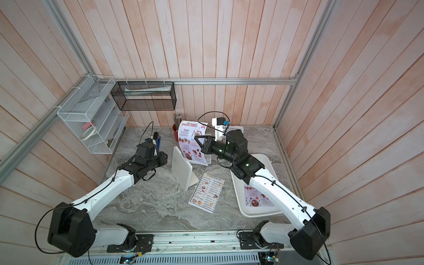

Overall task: Replace the menus in the menu holders
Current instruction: Insert the menu into the menu holder.

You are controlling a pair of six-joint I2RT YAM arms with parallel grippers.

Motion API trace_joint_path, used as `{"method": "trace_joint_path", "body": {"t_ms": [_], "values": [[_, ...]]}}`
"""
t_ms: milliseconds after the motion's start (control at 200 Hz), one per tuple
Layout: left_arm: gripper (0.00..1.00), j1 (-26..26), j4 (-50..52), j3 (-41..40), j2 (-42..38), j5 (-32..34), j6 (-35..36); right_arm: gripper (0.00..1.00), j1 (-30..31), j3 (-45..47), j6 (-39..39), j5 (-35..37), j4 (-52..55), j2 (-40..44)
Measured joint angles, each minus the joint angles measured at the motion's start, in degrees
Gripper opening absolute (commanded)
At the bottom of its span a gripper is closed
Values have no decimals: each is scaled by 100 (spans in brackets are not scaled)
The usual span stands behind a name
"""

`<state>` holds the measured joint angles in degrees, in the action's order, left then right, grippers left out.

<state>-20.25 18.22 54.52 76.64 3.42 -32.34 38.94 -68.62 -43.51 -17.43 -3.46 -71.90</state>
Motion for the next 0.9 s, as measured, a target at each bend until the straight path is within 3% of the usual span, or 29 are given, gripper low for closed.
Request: {"method": "trace_joint_path", "body": {"t_ms": [900], "values": [[42,0,24,0,-63,0,0,0,-79,118,-26,-44,-125,-44]]}}
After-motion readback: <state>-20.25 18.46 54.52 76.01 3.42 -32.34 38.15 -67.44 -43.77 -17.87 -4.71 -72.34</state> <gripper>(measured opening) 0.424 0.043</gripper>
